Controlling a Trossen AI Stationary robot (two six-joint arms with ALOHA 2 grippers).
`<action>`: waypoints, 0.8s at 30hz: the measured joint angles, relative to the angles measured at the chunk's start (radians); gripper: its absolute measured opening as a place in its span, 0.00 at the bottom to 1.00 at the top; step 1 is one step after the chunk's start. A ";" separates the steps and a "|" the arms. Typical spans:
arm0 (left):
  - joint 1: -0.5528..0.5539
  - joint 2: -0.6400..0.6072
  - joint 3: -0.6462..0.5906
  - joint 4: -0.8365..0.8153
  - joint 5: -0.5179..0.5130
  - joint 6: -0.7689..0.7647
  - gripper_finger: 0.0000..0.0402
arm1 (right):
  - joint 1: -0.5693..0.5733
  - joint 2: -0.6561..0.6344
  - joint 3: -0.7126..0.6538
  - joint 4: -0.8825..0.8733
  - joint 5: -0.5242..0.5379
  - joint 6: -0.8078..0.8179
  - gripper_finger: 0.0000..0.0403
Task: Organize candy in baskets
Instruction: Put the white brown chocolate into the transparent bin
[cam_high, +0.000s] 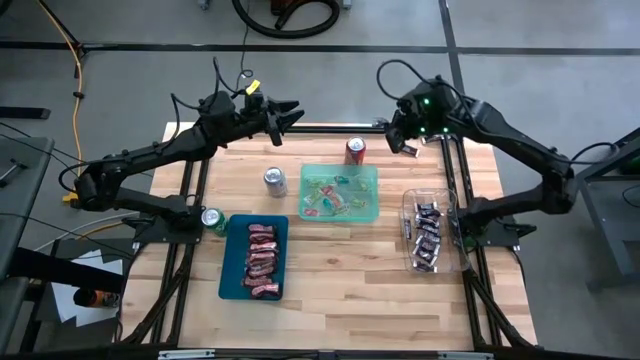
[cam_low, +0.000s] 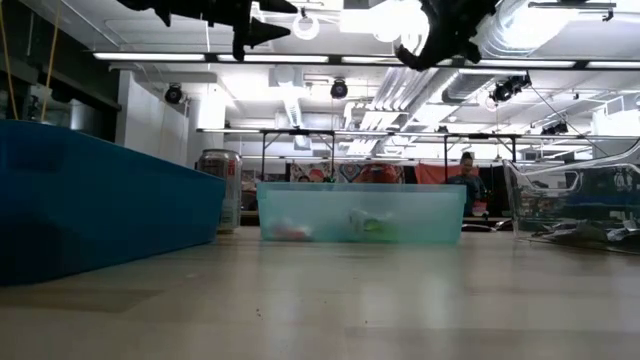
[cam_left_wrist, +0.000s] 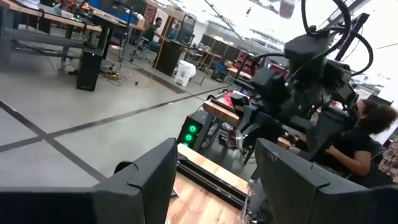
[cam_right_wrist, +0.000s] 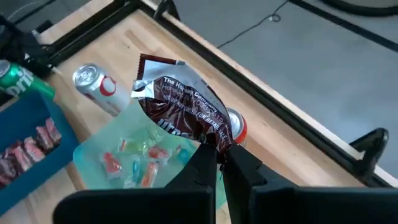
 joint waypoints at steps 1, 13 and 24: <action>0.000 0.000 0.000 0.000 0.000 0.000 0.50 | 0.006 -0.005 0.000 -0.010 0.011 0.016 0.00; 0.000 0.000 0.000 -0.001 0.000 0.064 0.50 | 0.222 -0.127 -0.041 -0.710 -0.289 0.248 0.00; 0.000 0.000 0.000 -0.001 0.000 0.077 0.50 | 0.647 -0.448 -0.525 -0.420 -0.384 1.024 0.00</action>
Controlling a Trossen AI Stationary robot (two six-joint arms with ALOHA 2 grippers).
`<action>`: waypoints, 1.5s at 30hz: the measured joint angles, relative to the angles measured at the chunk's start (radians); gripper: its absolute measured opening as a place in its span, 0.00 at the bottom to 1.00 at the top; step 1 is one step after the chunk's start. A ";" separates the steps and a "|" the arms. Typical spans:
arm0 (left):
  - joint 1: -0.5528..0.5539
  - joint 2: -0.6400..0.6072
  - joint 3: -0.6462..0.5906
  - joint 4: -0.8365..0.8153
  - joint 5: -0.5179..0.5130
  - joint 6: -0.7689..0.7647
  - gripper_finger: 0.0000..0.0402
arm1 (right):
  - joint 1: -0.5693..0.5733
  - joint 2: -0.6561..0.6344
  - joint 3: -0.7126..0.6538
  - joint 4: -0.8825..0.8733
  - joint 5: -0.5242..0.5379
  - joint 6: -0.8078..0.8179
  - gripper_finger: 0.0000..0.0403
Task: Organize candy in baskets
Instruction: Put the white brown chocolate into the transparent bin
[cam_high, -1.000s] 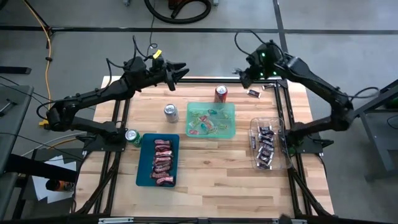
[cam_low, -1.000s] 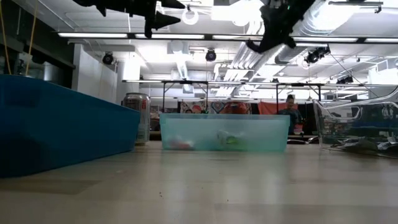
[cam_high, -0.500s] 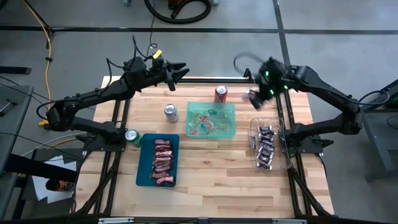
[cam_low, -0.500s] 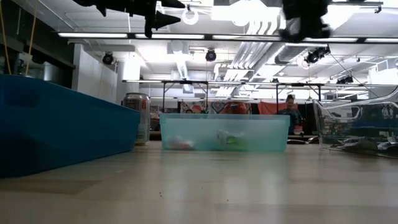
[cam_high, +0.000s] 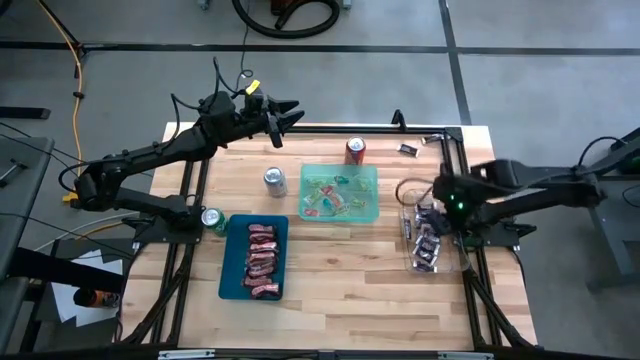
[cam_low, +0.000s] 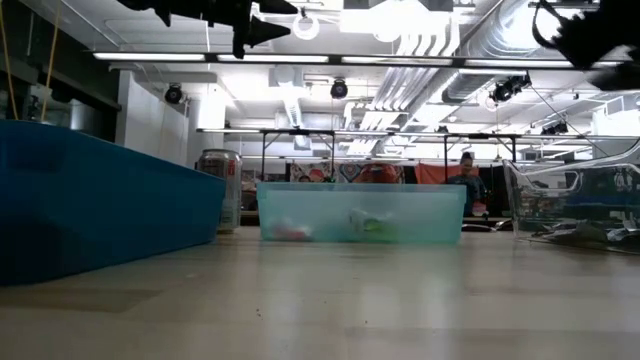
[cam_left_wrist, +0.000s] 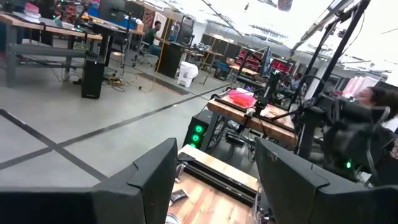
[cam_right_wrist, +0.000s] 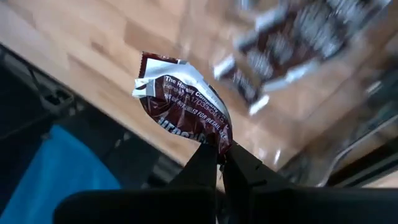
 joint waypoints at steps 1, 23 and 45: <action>0.000 0.000 0.000 0.000 0.000 0.000 0.50 | 0.025 -0.009 -0.033 0.027 -0.022 0.040 0.00; 0.000 0.000 0.000 -0.005 -0.001 0.001 0.50 | 0.180 0.169 -0.148 0.093 -0.056 0.304 0.01; 0.000 0.001 0.000 -0.008 -0.001 0.021 0.50 | 0.322 0.272 -0.146 0.089 -0.021 0.395 0.17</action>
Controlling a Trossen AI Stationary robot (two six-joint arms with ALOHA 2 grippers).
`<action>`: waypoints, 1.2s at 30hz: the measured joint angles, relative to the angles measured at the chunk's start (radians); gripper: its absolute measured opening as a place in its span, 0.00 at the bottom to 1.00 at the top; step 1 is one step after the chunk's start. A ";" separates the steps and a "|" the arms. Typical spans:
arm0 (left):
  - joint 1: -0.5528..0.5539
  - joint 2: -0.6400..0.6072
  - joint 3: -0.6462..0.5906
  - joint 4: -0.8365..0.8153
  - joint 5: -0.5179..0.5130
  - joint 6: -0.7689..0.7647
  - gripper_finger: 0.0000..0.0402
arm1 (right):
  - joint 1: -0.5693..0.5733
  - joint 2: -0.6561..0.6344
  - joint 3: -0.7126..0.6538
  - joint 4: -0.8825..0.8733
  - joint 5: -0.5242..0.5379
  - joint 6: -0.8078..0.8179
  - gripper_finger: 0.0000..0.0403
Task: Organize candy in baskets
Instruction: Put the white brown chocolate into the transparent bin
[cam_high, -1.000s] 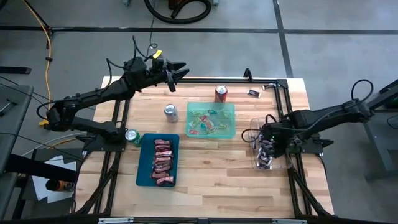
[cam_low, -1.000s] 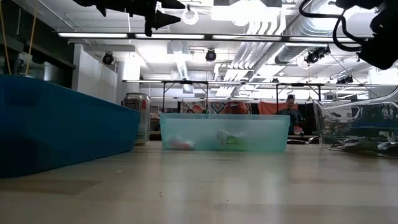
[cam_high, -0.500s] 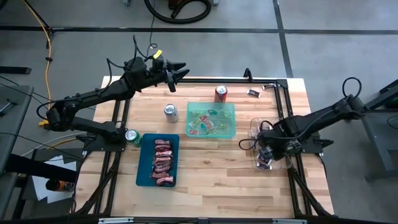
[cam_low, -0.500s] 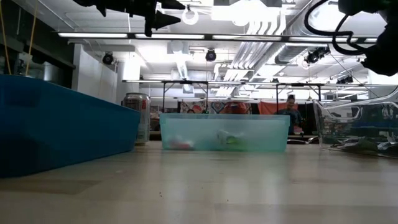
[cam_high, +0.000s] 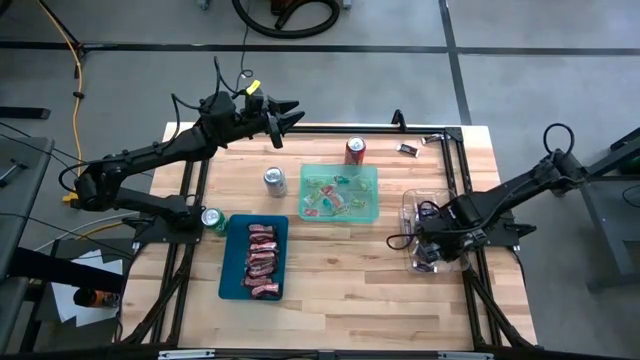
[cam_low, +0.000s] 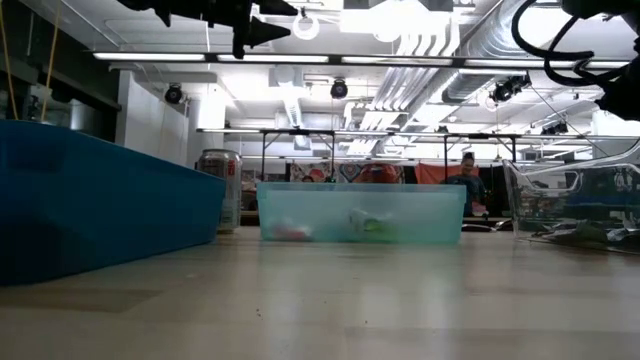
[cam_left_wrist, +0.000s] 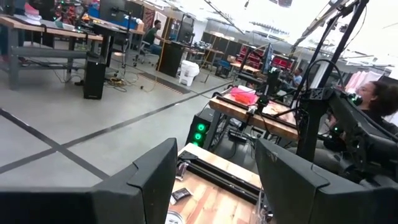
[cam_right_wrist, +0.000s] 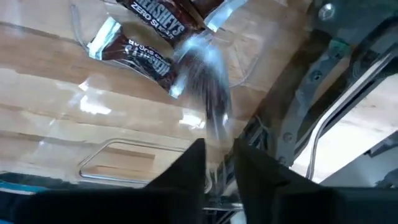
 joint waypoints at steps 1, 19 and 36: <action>0.000 0.000 0.000 0.000 0.000 0.004 0.50 | 0.006 0.000 0.004 -0.001 0.005 -0.005 0.21; 0.000 0.000 0.000 0.003 0.000 0.006 0.50 | -0.204 -0.005 0.365 0.128 0.494 -0.299 0.54; 0.000 0.000 0.000 0.009 -0.003 -0.064 0.50 | -1.216 0.422 0.433 0.330 0.446 -1.169 0.54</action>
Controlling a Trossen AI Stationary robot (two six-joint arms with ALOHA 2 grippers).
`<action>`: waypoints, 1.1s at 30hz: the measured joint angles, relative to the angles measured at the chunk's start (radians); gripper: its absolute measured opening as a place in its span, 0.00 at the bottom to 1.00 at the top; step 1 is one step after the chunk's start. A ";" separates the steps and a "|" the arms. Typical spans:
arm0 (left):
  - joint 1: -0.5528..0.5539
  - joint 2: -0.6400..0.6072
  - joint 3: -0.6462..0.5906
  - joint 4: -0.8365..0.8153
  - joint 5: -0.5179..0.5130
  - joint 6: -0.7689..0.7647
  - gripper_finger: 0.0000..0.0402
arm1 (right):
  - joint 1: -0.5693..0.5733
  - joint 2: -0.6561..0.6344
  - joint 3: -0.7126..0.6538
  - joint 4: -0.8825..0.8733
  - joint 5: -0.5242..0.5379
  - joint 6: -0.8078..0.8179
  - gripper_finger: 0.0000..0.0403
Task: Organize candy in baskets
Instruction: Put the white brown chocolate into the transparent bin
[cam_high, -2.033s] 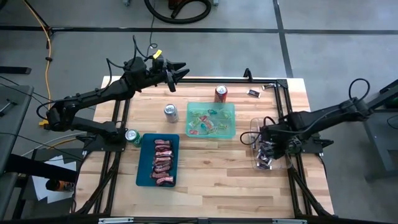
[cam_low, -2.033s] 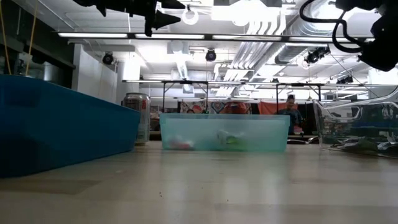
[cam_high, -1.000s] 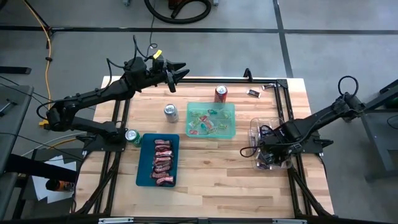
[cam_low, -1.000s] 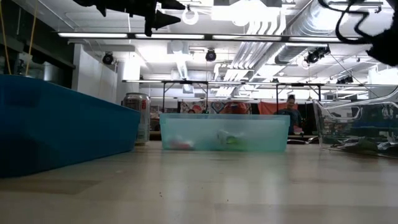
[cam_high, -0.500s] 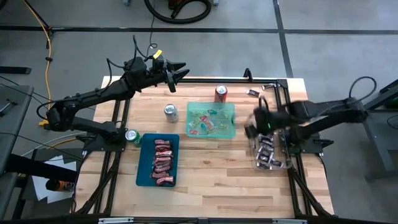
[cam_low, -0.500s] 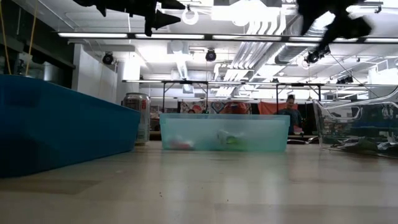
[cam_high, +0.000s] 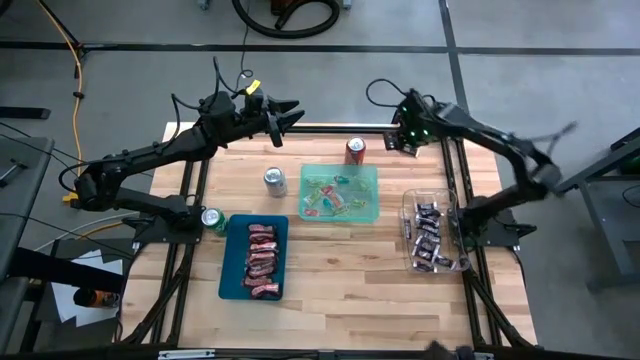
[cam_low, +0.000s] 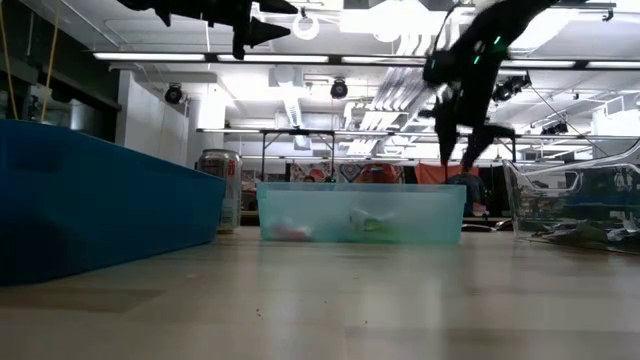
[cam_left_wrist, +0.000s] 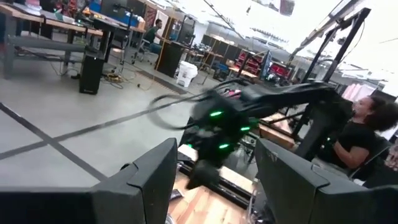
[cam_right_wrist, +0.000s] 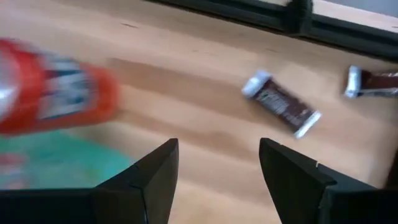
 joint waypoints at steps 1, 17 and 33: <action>0.000 0.000 0.000 0.000 0.000 -0.005 0.50 | -0.025 0.047 0.016 -0.005 0.000 -0.033 0.54; 0.000 0.000 0.000 -0.001 -0.001 0.026 0.50 | -0.116 0.511 0.276 -0.144 0.152 -0.474 0.54; 0.000 0.000 0.000 -0.003 -0.005 0.008 0.50 | -0.110 0.577 0.226 -0.152 0.140 -0.596 0.33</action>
